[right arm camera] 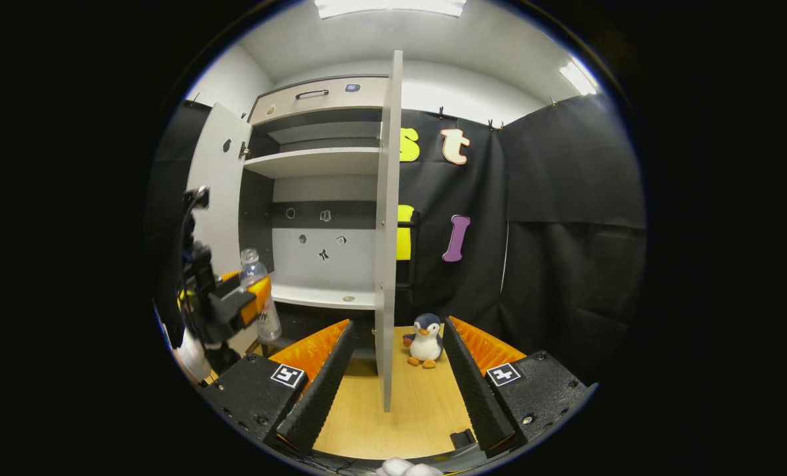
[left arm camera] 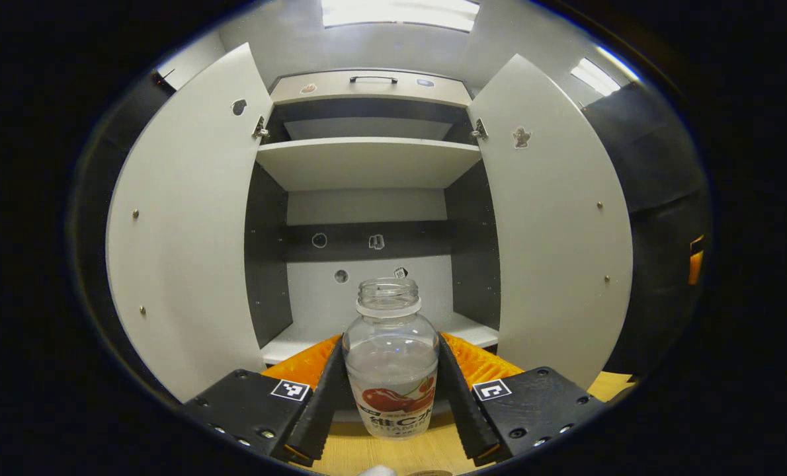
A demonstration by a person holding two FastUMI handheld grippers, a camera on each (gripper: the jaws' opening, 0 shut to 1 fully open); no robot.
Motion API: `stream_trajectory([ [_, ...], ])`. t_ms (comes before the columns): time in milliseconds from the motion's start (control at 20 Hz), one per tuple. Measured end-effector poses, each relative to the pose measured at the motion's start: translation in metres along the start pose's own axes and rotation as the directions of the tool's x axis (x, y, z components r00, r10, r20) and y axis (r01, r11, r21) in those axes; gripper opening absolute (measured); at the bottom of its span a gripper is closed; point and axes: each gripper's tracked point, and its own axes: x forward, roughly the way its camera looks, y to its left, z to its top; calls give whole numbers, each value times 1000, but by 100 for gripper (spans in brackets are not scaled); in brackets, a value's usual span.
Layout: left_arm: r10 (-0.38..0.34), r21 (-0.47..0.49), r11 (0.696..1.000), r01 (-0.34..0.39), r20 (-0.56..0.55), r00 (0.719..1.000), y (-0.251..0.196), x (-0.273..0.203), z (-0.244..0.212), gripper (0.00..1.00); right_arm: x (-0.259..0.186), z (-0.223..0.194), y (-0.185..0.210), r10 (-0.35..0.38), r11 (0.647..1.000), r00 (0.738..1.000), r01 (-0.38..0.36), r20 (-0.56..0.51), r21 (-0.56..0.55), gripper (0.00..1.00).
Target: Grasp the bottle in the cabinet with the left hand and place it on the coaster, then close the right door with the right hand and the left door with the left hand.
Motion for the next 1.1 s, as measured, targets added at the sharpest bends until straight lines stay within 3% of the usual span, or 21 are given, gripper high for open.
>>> stream_trajectory([
  [750,-147,22,988,150,-112,983,-52,-52,-194,74,4,-37,-5,-14,998,990,5,-138,-62,83],
  [1000,-150,-41,989,145,-143,978,-60,-54,-230,75,4,-42,0,-1,994,983,-19,-182,-107,83],
  [1050,-149,-46,989,144,-144,978,-60,-54,-233,80,4,-41,2,1,994,983,-22,-184,-110,82],
  [1100,-146,-52,989,140,-157,977,-59,-56,-240,75,4,-41,3,2,993,982,-24,-187,-114,82],
])
